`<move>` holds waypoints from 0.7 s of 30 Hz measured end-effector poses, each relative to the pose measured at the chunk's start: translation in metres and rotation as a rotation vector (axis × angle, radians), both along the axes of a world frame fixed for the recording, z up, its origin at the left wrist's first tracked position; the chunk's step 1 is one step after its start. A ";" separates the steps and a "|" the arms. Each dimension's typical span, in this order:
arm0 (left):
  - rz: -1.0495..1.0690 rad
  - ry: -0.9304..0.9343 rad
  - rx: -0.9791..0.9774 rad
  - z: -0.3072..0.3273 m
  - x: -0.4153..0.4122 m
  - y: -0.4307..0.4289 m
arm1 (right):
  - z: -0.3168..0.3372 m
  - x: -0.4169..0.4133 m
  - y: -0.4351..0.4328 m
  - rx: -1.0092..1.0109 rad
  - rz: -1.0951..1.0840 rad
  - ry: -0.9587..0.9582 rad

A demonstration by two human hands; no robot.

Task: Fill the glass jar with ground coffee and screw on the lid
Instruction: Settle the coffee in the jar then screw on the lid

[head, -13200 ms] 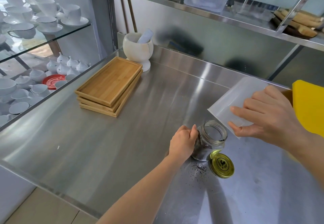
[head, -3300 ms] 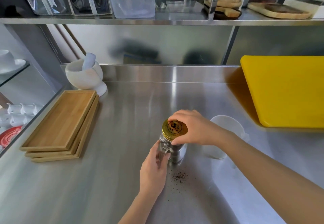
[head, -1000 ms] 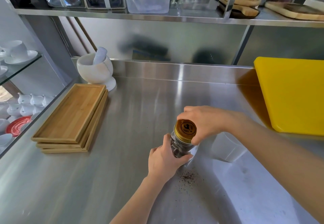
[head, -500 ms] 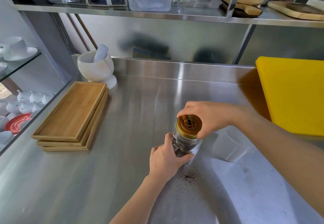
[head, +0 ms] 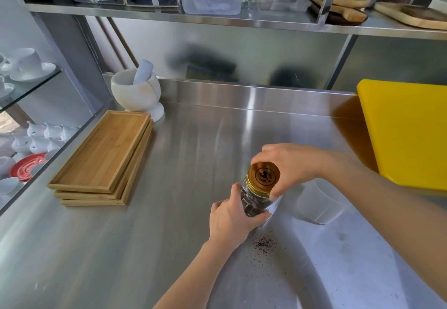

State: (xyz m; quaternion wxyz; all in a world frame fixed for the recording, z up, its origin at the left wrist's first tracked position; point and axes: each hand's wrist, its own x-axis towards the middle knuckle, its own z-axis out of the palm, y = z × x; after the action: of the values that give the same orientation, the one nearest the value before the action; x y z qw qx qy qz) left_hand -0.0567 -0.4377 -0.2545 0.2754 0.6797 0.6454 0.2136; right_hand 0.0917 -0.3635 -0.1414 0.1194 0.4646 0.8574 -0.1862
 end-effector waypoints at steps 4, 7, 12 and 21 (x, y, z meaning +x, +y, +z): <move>-0.002 0.031 0.007 -0.001 0.000 0.000 | 0.001 -0.008 -0.006 0.214 -0.037 -0.203; -0.006 0.047 -0.001 0.000 0.000 0.000 | 0.001 -0.010 -0.008 0.301 -0.042 -0.257; -0.002 0.004 -0.006 -0.001 0.000 0.000 | 0.004 0.001 -0.003 -0.107 -0.034 0.014; -0.002 0.014 -0.015 0.000 0.001 -0.001 | -0.004 0.002 0.001 -0.068 0.115 0.024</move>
State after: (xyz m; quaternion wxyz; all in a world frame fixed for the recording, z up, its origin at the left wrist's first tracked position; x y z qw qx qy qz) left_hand -0.0559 -0.4383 -0.2550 0.2761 0.6796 0.6484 0.2037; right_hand 0.0936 -0.3623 -0.1455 0.1352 0.4078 0.8774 -0.2137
